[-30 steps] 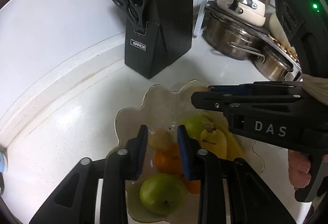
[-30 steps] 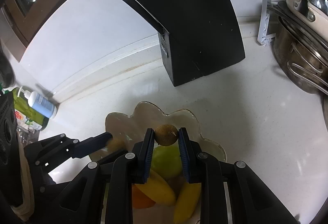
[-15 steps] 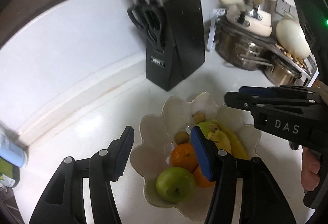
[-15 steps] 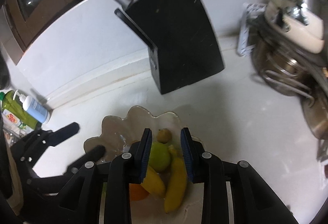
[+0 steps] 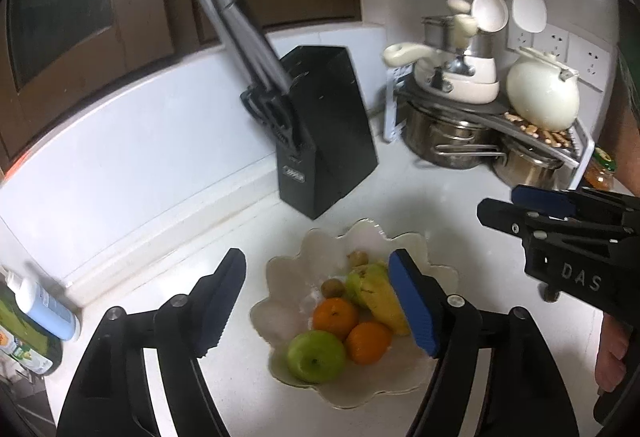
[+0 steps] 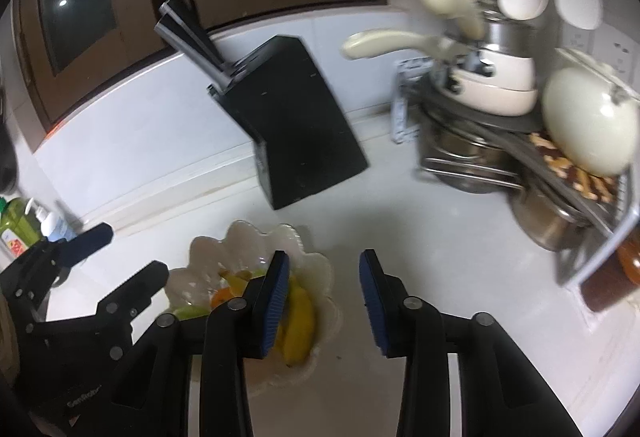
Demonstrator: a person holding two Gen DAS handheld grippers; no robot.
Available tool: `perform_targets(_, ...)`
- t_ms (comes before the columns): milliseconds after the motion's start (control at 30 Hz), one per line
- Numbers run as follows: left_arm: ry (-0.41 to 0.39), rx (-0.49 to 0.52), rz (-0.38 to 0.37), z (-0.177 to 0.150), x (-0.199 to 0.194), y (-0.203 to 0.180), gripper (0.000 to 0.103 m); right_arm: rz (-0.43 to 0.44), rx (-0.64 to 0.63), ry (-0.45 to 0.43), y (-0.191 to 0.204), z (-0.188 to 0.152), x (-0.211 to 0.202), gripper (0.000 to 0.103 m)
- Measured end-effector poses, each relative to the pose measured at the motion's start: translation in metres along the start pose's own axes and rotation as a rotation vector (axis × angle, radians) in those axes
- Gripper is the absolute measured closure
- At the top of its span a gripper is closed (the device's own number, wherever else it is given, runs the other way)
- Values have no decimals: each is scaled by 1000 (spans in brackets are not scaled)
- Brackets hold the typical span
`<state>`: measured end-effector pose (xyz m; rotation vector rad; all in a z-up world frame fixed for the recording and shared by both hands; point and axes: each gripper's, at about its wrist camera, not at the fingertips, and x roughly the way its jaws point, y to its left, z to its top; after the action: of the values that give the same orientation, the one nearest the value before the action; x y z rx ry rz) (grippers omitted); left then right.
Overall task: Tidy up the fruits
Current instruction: 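Open the left tool to drop its longan while the right tool releases its longan, then move both open tools from the bowl toward the two dark plums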
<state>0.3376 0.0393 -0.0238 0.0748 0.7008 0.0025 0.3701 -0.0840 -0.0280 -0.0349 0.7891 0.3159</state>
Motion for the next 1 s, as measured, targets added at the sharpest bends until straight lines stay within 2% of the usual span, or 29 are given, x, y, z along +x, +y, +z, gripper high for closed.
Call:
perform_targets(67,-7,7,-18,1,-4,-8,29,-35,19,-20,-8,-5,-13,53)
perform_targets(633,-137,162,-138,7,-49,-106,24,-230,173,-94,-92,-50,-89,51)
perform_targets(1000,-139,270,-234,-1,-51,-167,24,-353,316,-116,-152,-86,-124,51)
